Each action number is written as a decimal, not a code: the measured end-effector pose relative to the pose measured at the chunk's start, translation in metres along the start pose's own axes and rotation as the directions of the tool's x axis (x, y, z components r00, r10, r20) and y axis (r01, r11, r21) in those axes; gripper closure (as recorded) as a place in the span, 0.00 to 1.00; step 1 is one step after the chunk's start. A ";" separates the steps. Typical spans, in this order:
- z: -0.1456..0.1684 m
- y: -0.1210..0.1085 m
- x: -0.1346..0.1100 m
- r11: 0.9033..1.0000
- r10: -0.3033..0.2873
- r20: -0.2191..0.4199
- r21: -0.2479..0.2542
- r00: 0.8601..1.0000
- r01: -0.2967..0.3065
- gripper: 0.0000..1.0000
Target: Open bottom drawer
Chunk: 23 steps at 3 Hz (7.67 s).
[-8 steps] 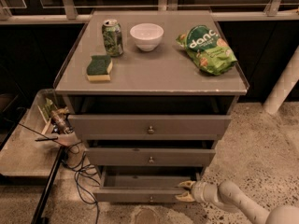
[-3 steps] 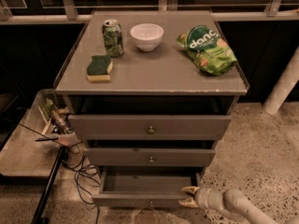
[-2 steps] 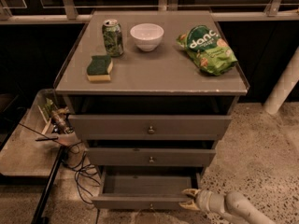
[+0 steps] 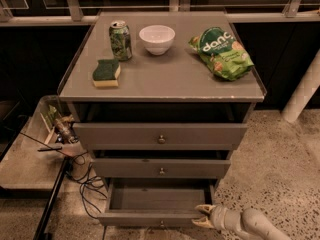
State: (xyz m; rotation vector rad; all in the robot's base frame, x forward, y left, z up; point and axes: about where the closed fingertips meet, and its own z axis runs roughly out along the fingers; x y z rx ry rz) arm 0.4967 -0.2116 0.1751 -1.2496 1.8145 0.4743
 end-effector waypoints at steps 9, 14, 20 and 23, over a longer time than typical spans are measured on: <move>-0.019 0.020 0.005 0.999 -0.019 -0.016 0.028 1.000 0.020 1.00; -0.045 0.049 0.013 0.999 0.015 -0.028 0.053 0.999 -0.014 1.00; -0.053 0.056 0.015 0.998 0.012 -0.050 0.056 0.999 -0.009 0.34; -0.053 0.056 0.015 0.998 0.012 -0.050 0.056 0.999 -0.009 0.00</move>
Offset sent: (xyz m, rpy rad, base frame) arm 0.0000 0.0000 0.0000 0.0000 0.0000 0.0000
